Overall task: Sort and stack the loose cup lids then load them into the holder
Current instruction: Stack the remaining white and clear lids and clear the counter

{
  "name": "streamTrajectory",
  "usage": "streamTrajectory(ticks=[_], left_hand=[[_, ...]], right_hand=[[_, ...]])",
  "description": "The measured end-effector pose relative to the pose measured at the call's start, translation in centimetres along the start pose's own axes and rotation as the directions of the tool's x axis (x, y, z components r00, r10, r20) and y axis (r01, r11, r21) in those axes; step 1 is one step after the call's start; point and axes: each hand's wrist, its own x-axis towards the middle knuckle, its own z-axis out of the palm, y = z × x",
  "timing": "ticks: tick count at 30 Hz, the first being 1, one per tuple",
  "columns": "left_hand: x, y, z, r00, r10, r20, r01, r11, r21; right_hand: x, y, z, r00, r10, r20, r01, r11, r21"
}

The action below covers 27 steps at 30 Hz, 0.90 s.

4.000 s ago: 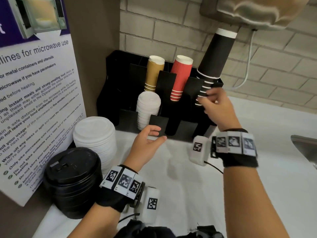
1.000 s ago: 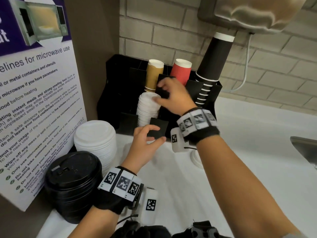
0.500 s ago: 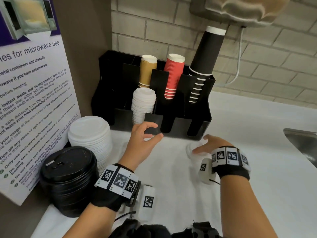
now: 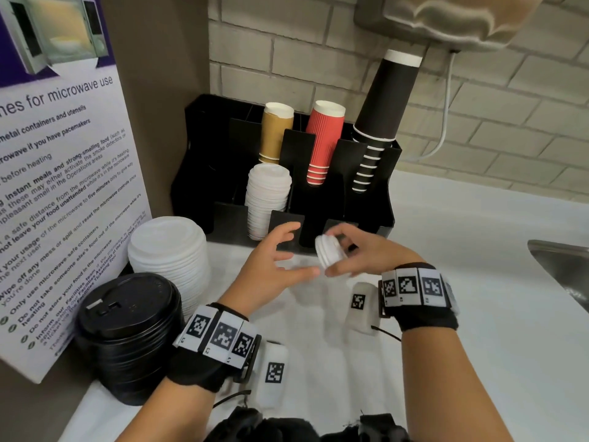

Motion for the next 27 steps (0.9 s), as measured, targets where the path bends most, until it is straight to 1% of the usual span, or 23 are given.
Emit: streamTrajectory(ticks=[2, 3, 5, 8, 13, 16, 23, 27], left_hand=[[0.0, 0.4, 0.2, 0.997, 0.042, 0.065, -0.037, 0.996, -0.076], [0.0, 0.5, 0.3, 0.994, 0.075, 0.075, -0.066, 0.992, -0.109], [0.0, 0.8, 0.2, 0.990, 0.126, 0.060, -0.116, 0.981, -0.158], [0.0, 1.0, 0.0, 0.986, 0.169, 0.010, -0.164, 0.966, -0.199], [-0.1, 1.0, 0.4, 0.975, 0.211, -0.068, -0.221, 0.947, -0.234], [0.0, 1.0, 0.5, 0.971, 0.222, -0.088, -0.237, 0.944, -0.228], [0.1, 1.2, 0.5, 0.976, 0.207, -0.072, -0.218, 0.952, -0.217], [0.1, 1.0, 0.5, 0.976, 0.184, -0.112, -0.208, 0.942, -0.264]], right_hand=[[-0.3, -1.6, 0.1, 0.990, -0.137, 0.027, 0.134, 0.986, 0.101], [-0.4, -2.2, 0.2, 0.981, -0.190, 0.031, 0.184, 0.974, 0.132], [-0.7, -3.0, 0.1, 0.965, -0.260, 0.016, 0.254, 0.951, 0.175], [-1.1, -3.4, 0.0, 0.949, -0.315, -0.008, 0.309, 0.923, 0.232], [-1.3, -3.6, 0.4, 0.940, -0.334, -0.064, 0.338, 0.897, 0.285], [-1.4, -3.6, 0.5, 0.937, -0.334, -0.102, 0.349, 0.893, 0.285], [-1.4, -3.8, 0.6, 0.931, -0.348, -0.112, 0.366, 0.899, 0.242], [-0.6, -5.0, 0.4, 0.921, -0.368, -0.126, 0.385, 0.911, 0.148]])
